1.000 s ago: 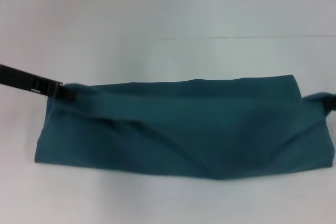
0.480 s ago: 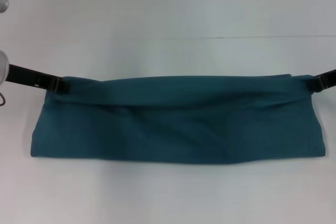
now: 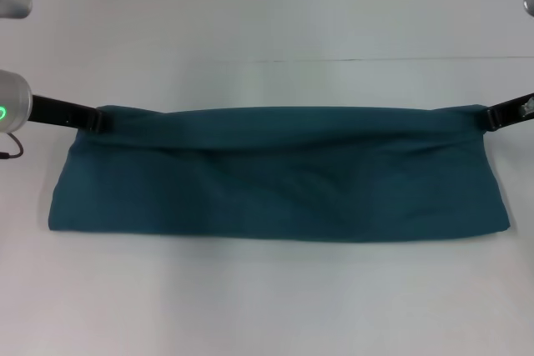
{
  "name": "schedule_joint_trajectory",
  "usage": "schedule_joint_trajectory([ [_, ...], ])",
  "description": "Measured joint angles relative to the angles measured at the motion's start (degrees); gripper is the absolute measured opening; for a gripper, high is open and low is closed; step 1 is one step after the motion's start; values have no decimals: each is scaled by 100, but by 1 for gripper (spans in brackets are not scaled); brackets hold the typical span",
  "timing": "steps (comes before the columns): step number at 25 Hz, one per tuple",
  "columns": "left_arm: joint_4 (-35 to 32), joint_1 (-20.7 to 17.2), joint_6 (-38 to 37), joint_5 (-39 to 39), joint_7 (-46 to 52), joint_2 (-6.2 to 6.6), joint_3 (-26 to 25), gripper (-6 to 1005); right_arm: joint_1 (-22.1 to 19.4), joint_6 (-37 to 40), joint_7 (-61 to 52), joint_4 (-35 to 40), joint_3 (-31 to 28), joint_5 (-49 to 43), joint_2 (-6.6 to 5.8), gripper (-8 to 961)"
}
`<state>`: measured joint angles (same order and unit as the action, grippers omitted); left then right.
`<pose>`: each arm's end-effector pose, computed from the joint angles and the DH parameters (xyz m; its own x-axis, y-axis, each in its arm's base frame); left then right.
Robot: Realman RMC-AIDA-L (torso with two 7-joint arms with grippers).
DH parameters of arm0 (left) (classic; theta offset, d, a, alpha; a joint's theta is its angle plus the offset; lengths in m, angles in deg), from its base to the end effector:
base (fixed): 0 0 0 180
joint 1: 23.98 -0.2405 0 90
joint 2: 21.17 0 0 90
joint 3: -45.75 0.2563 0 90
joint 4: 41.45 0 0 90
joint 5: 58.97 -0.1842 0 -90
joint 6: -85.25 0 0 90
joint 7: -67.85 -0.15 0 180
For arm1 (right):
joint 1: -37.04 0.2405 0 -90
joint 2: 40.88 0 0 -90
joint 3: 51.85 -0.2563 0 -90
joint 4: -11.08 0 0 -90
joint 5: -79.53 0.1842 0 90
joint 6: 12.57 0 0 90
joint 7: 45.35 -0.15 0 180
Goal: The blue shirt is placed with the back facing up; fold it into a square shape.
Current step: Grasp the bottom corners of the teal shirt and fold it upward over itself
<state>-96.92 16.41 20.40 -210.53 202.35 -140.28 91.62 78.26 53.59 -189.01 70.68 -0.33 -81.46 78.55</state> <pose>-0.2549 0.4047 0.0421 0.6174 0.7323 0.2872 0.7237 -0.3856 -0.5724 0.2495 0.4070 0.0471 0.6105 -0.7660 -0.2011 -0.6587 -0.3501 -0.6659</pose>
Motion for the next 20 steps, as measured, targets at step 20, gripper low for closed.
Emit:
schedule_joint_trajectory([
  [20,362,-30,1127,13,92,-79,-5,76,38,-1153,-455,-466,388,41,55,71],
])
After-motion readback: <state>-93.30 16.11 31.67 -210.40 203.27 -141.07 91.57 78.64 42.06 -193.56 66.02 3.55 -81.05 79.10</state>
